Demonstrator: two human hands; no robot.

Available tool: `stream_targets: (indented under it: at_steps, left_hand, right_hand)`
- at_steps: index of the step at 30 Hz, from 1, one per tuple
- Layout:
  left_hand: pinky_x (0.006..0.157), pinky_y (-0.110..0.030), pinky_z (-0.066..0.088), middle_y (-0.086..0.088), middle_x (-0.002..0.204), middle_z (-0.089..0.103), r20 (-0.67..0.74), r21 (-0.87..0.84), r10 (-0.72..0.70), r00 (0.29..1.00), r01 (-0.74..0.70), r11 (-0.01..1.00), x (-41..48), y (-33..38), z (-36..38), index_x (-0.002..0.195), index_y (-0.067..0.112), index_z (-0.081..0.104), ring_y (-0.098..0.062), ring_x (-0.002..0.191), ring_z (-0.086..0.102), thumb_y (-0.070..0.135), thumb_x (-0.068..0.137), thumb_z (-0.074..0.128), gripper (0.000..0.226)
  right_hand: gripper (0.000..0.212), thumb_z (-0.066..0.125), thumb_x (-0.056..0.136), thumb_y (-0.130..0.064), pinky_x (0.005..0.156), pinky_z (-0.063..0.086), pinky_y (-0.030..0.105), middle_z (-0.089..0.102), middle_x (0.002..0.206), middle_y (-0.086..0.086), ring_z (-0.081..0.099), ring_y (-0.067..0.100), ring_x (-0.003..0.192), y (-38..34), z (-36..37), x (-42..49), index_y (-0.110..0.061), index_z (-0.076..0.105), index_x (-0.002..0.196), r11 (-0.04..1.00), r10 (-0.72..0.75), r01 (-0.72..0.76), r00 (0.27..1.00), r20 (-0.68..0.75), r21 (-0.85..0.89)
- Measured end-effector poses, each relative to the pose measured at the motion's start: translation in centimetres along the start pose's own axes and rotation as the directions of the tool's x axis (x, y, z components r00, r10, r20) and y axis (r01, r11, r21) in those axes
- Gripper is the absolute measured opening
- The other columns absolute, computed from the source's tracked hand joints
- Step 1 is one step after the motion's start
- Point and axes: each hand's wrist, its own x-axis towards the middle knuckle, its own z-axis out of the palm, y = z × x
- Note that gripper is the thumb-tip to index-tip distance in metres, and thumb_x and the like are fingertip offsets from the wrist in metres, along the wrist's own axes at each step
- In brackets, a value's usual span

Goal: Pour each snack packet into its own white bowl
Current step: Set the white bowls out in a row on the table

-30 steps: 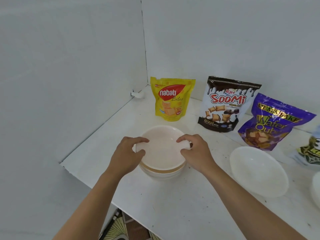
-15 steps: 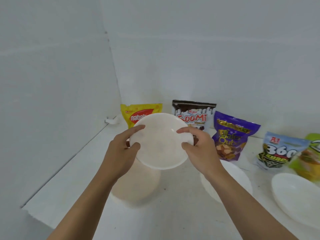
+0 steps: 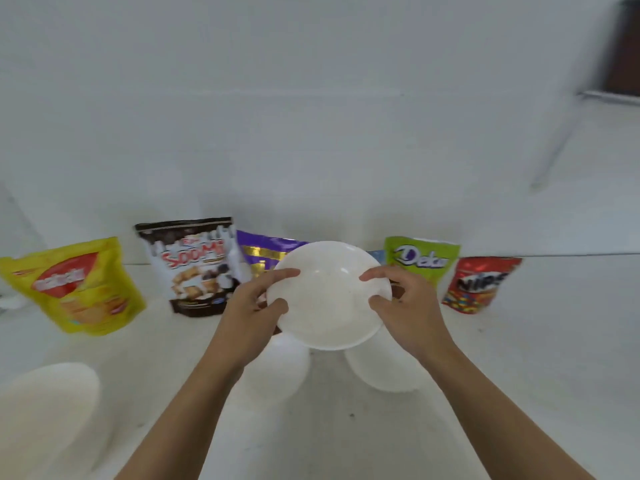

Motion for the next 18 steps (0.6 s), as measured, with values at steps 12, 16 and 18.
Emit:
stream_targets:
  at_steps: [12,16,18]
  left_hand:
    - [0.069,-0.035,0.064,0.015,0.122,0.063,0.108,-0.030,-0.073,0.991,0.077,0.997,1.7,-1.7,22.8,0.108,0.035,0.074,-0.010,0.082,0.072,-0.007,0.087,0.056,0.051]
    - [0.074,-0.040,0.064,0.009,0.122,0.065,0.121,0.093,-0.095,0.988,0.084,0.992,1.4,-4.1,28.4,0.113,0.036,0.072,-0.020,0.086,0.071,0.000,0.087,0.060,0.046]
    - [0.078,-0.042,0.062,0.008,0.119,0.066,0.119,0.182,-0.107,0.987,0.084,0.980,1.2,-5.3,30.5,0.113,0.039,0.069,-0.024,0.083,0.069,0.003,0.086,0.061,0.046]
  right_hand:
    - [0.039,0.067,0.074,0.003,0.064,0.054,0.015,0.067,0.103,-0.012,0.066,0.006,0.088,11.5,-19.3,2.8,-0.032,0.075,0.091,0.981,0.131,-0.139,0.989,-0.068,-0.133]
    - [0.037,0.068,0.075,0.003,0.068,0.051,0.015,0.069,0.108,-0.007,0.065,0.016,0.095,16.3,-22.9,2.7,-0.030,0.074,0.093,0.970,0.167,-0.174,0.984,-0.055,-0.172]
    - [0.036,0.069,0.076,0.002,0.069,0.047,0.012,0.069,0.109,-0.006,0.063,0.019,0.098,18.7,-23.9,2.4,-0.028,0.073,0.095,0.960,0.192,-0.198,0.980,-0.049,-0.196]
